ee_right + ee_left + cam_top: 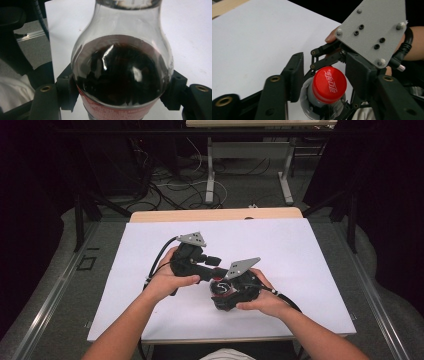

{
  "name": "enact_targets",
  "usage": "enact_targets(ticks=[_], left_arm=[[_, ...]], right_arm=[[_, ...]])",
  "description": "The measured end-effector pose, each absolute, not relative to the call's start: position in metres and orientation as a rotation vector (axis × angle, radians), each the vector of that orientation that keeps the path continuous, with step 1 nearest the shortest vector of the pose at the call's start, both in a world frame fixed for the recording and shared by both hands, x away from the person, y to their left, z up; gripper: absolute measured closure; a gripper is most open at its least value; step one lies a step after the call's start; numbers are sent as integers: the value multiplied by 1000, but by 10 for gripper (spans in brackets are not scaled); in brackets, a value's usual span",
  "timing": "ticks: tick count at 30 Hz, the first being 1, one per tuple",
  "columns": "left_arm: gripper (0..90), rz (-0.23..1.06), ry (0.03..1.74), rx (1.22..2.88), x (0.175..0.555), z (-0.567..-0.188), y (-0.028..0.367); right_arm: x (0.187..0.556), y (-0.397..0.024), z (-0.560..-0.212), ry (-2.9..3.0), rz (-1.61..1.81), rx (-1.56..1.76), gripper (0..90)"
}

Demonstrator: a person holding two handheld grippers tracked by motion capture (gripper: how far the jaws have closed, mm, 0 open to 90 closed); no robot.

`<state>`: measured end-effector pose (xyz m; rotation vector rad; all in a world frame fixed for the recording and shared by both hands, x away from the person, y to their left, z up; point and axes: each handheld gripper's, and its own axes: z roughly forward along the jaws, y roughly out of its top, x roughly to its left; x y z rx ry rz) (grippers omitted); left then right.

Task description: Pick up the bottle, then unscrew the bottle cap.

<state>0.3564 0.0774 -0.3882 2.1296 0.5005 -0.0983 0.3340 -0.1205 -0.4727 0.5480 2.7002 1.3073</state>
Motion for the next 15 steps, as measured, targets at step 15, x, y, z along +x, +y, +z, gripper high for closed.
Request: enact_targets(ticks=[15], left_arm=[[613,-48,477,2191,355,-393,73]], right_arm=[[336,-120,-475,2697,1318,564,302]])
